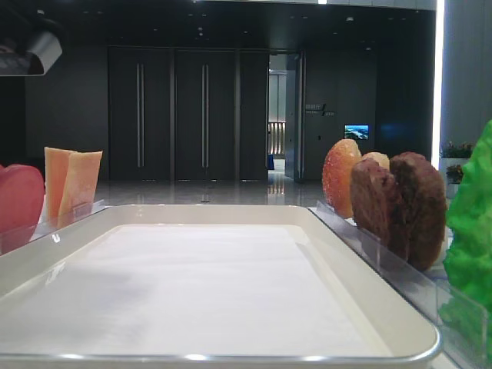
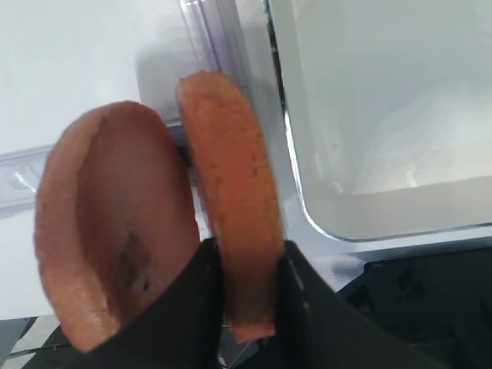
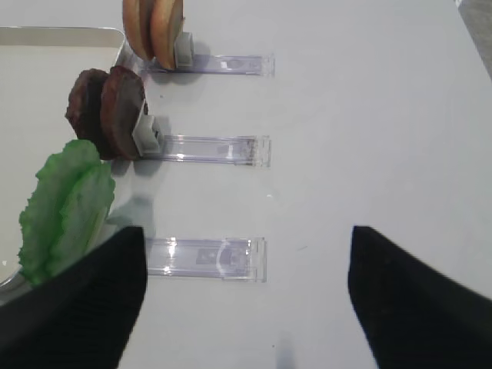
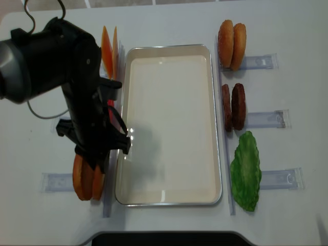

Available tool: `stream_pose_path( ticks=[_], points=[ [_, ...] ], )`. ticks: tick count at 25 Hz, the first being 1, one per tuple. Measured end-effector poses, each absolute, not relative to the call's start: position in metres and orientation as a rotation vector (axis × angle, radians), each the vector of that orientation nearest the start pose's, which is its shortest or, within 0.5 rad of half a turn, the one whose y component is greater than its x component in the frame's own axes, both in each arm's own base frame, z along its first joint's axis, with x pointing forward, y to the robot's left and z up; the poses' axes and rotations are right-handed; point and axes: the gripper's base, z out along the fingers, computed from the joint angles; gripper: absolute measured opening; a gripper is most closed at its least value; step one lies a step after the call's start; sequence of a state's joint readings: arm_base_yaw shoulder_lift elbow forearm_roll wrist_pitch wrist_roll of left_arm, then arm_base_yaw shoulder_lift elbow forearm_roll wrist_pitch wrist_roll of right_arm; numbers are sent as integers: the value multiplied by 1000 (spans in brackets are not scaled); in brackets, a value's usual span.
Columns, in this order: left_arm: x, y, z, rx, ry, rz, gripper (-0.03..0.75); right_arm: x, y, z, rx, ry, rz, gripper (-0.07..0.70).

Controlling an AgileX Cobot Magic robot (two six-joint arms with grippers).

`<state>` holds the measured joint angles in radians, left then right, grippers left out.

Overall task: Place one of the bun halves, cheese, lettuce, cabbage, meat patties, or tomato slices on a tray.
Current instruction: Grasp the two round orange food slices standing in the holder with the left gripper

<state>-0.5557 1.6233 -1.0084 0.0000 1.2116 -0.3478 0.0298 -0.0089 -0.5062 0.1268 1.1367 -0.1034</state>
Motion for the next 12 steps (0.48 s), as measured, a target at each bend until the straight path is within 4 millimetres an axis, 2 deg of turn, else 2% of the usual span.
stream_pose_path(
  ticks=[12],
  points=[
    [225, -142, 206, 385, 3278, 93, 144, -11, 10, 273, -153, 2095, 109, 518]
  ],
)
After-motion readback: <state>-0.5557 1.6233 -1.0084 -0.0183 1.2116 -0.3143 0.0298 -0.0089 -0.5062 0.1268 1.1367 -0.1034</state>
